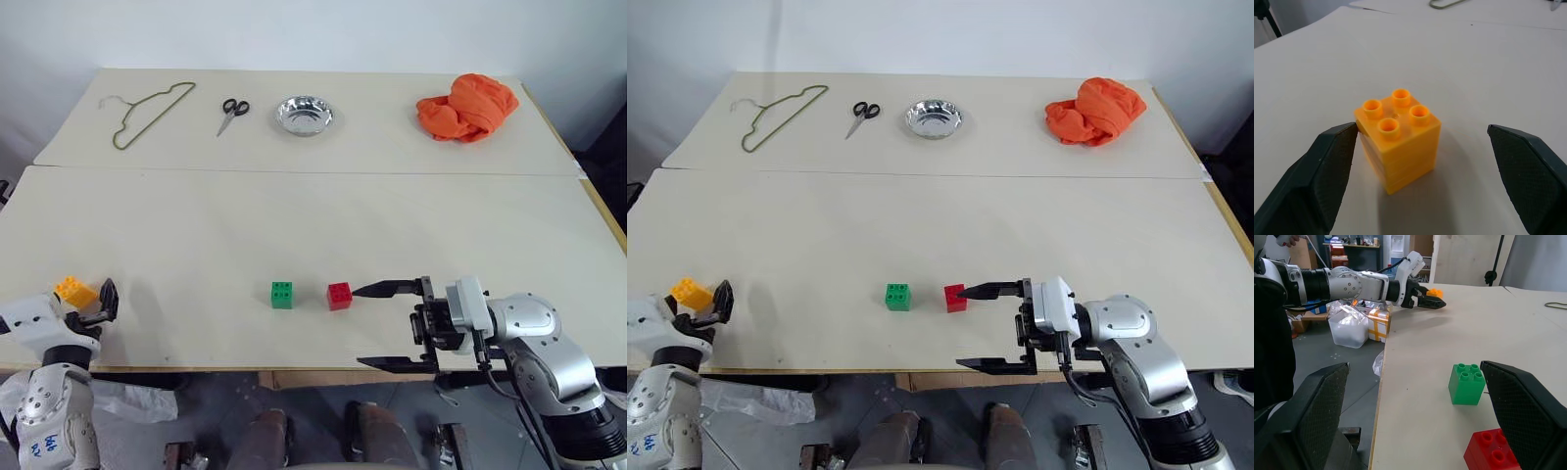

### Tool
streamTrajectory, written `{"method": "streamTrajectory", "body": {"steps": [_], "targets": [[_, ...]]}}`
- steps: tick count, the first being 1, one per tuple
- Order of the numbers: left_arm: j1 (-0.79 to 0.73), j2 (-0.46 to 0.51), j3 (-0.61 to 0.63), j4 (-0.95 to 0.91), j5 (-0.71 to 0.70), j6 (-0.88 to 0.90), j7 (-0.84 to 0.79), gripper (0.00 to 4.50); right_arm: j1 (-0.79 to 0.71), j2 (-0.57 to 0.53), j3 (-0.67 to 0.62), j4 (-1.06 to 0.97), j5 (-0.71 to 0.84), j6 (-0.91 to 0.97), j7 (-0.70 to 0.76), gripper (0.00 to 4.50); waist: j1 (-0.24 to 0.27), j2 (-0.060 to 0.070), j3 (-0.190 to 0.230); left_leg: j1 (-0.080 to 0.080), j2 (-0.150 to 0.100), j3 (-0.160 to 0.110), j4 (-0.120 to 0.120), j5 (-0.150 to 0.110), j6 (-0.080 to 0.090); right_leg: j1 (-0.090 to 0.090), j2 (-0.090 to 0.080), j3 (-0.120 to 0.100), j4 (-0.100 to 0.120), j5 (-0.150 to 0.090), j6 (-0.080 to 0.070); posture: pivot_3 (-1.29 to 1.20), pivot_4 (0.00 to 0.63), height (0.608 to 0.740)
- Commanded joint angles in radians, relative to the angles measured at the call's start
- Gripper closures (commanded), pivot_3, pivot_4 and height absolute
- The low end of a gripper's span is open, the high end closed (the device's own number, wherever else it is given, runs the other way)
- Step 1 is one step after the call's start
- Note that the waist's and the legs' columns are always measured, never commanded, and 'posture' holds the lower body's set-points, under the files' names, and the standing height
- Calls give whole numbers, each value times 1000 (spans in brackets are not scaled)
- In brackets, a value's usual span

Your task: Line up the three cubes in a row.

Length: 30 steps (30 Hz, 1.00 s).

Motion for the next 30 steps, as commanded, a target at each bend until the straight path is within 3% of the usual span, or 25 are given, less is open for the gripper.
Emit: {"method": "streamTrajectory", "body": {"steps": [1,8,11,19,22,25,30], "targets": [[-16,-14,3,-25,36,-2,66,10,9,-7,-18,-40,14,-3,-8,0,1,0,0,0,0,0,0,0,0,0,0,0,0,0,0,0,150,740],[-40,-78,-17,-65,31,22,133,10,1,-2,-15,-22,8,-8,-13,0,3,0,0,0,-1,0,0,0,0,0,0,0,0,0,0,0,150,740],[-37,-89,-25,-74,33,26,143,541,-1,1,-12,-21,6,-7,-16,0,3,0,0,0,-1,0,0,0,0,0,0,0,0,0,0,0,150,740],[-32,-85,-16,-71,29,9,140,2984,12,5,-8,-17,-1,-15,-21,0,3,0,0,0,-1,0,0,0,0,0,0,0,0,0,0,0,150,740],[-32,-75,-17,-65,21,-24,101,3039,14,6,-11,-15,-5,-19,-25,0,2,0,0,0,-1,0,0,0,0,0,0,0,0,0,0,0,150,740],[-45,-6,-14,-39,-62,-89,-103,3039,22,1,-22,-18,-6,-16,-36,0,3,0,0,0,-1,0,0,0,0,0,0,0,0,0,0,0,150,740],[-124,246,-85,74,-254,-74,-691,3039,62,-38,-64,-20,2,-9,-34,0,2,1,0,0,-1,-1,1,1,-1,1,-1,-1,1,0,0,0,150,740]]}}
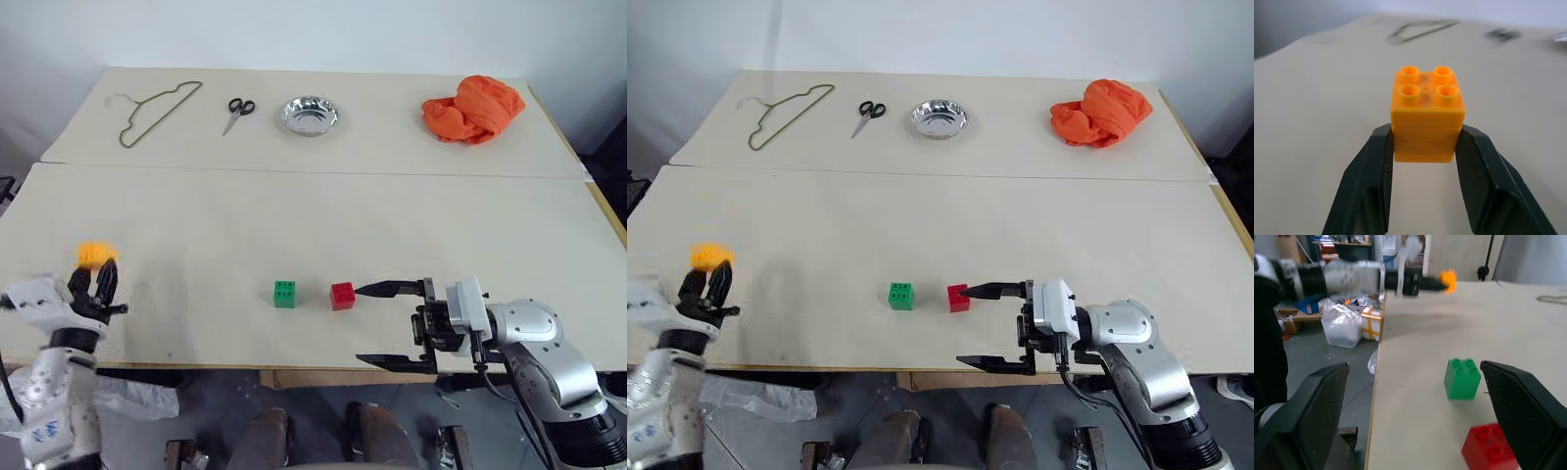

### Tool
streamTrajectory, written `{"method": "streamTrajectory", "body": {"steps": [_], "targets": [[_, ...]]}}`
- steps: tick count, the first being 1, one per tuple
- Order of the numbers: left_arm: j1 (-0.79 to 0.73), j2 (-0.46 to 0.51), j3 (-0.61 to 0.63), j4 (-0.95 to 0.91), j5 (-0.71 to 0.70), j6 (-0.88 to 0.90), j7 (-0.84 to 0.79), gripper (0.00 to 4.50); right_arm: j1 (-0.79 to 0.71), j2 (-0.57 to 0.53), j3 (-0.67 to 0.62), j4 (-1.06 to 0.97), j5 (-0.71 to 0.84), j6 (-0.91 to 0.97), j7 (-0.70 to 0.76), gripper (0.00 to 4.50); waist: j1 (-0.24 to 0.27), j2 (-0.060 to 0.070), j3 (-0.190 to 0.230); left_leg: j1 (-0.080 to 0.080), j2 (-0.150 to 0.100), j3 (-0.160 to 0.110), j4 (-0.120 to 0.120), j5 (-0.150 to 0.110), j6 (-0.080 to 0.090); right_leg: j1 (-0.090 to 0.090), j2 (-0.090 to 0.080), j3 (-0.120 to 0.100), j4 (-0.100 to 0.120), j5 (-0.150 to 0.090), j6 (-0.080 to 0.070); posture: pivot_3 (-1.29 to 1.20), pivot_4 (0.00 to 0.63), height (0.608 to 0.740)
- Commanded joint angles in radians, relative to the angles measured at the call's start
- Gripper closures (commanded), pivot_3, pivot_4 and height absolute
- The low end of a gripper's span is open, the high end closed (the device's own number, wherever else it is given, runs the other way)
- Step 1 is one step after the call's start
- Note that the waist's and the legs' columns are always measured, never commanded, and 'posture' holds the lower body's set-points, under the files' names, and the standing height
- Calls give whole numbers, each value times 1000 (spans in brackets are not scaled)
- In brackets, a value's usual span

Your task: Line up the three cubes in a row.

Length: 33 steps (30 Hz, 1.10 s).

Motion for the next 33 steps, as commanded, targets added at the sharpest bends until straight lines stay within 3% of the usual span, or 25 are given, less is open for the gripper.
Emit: {"method": "streamTrajectory", "body": {"steps": [1,6,11,20,27,33], "targets": [[-62,150,-83,44,-94,-12,-409,3039,23,-32,-58,-8,9,-13,6,0,-1,1,0,0,0,0,0,0,0,0,0,0,-1,0,0,0,150,740],[-240,350,-298,195,-32,-30,-846,3039,55,-62,-116,33,0,-36,14,0,-6,2,1,1,-1,0,-1,0,1,0,0,0,0,0,0,0,150,740],[-422,369,-481,427,96,-194,-1110,3039,96,-66,-156,45,-13,-59,2,0,-12,3,1,-1,0,2,-2,0,1,-2,2,-1,1,0,0,0,150,740],[-647,263,-631,841,218,-467,-1171,3039,183,-61,-161,-14,-29,-79,-18,0,-3,3,1,-1,-1,6,0,1,3,-4,4,-5,7,1,1,0,150,740],[-675,270,-697,895,190,-487,-1171,3039,176,-56,-156,3,-46,-95,-33,0,-3,3,1,-1,-2,7,2,1,4,-4,2,-4,9,1,2,0,150,740],[-640,330,-753,794,107,-416,-1171,1097,162,-62,-151,41,-50,-105,-7,0,-4,3,1,-1,-2,7,2,1,4,-4,2,-3,9,1,2,0,150,740]]}}
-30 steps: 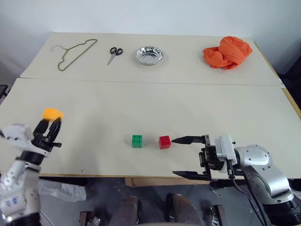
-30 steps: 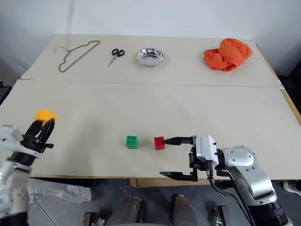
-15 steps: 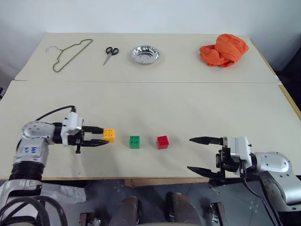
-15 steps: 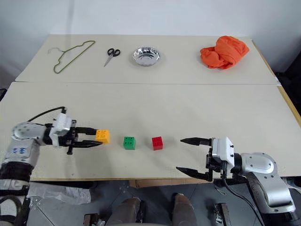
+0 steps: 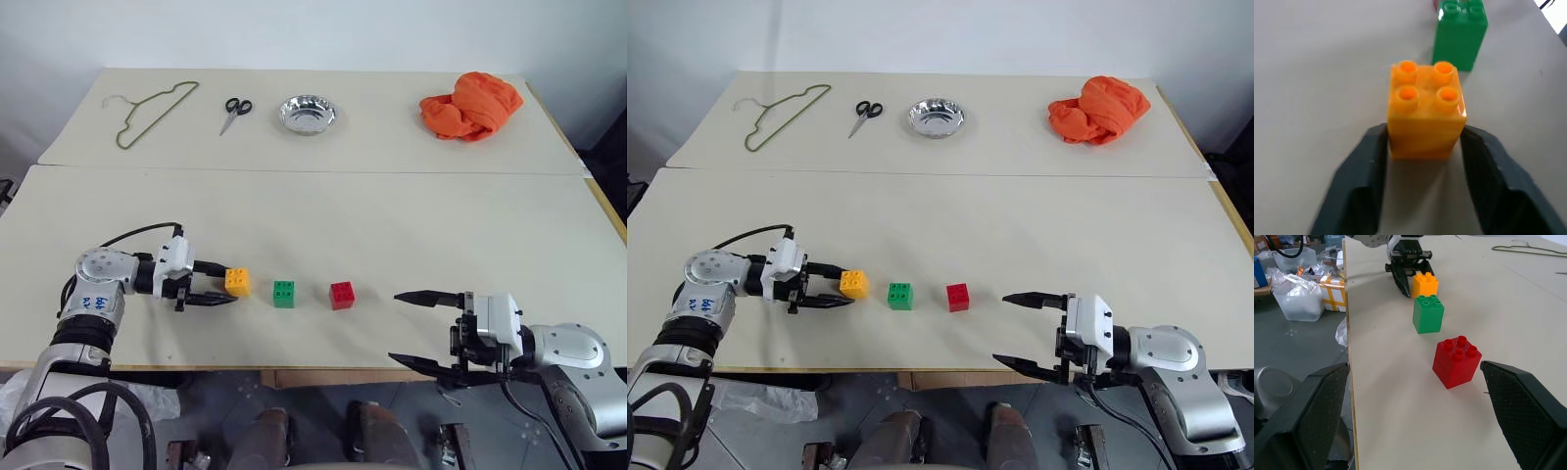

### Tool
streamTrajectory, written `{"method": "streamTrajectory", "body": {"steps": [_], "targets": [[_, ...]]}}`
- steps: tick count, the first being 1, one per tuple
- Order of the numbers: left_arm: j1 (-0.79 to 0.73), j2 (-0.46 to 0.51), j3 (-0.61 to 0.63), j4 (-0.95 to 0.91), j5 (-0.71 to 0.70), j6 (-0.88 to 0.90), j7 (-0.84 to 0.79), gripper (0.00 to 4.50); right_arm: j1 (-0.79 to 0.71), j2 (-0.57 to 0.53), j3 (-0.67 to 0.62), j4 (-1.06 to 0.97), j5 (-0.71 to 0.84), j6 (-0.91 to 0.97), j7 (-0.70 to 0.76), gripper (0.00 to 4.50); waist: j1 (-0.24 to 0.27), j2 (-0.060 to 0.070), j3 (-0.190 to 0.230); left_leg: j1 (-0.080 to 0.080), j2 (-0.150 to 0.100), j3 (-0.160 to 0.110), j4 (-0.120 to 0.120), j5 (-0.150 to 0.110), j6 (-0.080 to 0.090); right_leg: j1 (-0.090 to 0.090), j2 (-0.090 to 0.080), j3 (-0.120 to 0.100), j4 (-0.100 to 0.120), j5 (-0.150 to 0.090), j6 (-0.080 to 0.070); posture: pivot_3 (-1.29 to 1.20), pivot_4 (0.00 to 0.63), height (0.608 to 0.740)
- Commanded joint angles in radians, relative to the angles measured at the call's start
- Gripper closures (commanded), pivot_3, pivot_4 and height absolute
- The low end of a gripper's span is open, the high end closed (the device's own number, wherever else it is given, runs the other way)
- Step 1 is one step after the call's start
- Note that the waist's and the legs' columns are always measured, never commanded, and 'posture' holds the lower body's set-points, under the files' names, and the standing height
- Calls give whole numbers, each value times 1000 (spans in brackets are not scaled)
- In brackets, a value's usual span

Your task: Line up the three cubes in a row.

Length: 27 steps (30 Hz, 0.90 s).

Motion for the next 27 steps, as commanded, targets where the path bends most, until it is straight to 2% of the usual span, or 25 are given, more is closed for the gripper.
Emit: {"method": "streamTrajectory", "body": {"steps": [1,4,8,12,16,23,27], "targets": [[35,50,-13,-104,-63,3,-112,814,-17,-5,-6,18,4,-29,22,0,0,0,0,0,0,0,0,0,0,0,0,0,0,0,0,0,150,740],[64,52,14,-135,-67,-30,-112,13,-35,0,5,41,-2,-36,30,0,-1,0,0,0,0,0,0,0,0,0,-1,2,0,0,0,0,150,740],[111,76,81,-180,-85,-29,-104,13,-33,-1,3,43,3,-42,39,0,-1,0,0,0,0,0,0,0,0,0,-1,2,0,0,0,0,150,740],[203,139,207,-281,-128,-12,-26,13,-45,-23,-40,48,28,-45,63,0,-4,0,0,0,1,-1,0,0,0,0,-1,3,-1,0,0,0,150,740],[303,209,276,-365,-94,38,32,13,-84,-61,-59,55,44,-26,84,0,-8,1,0,0,1,-1,0,0,0,0,-1,5,-1,0,0,0,150,740],[476,241,431,-516,-129,208,147,13,-213,-105,-64,91,71,2,124,0,-5,2,1,0,1,-2,-1,0,0,1,-2,7,-2,0,-1,0,150,740],[489,193,461,-549,-108,191,201,13,-248,-81,-38,149,45,-23,129,0,2,2,1,0,2,-4,-2,0,-1,1,-2,5,-5,-1,-2,0,150,740]]}}
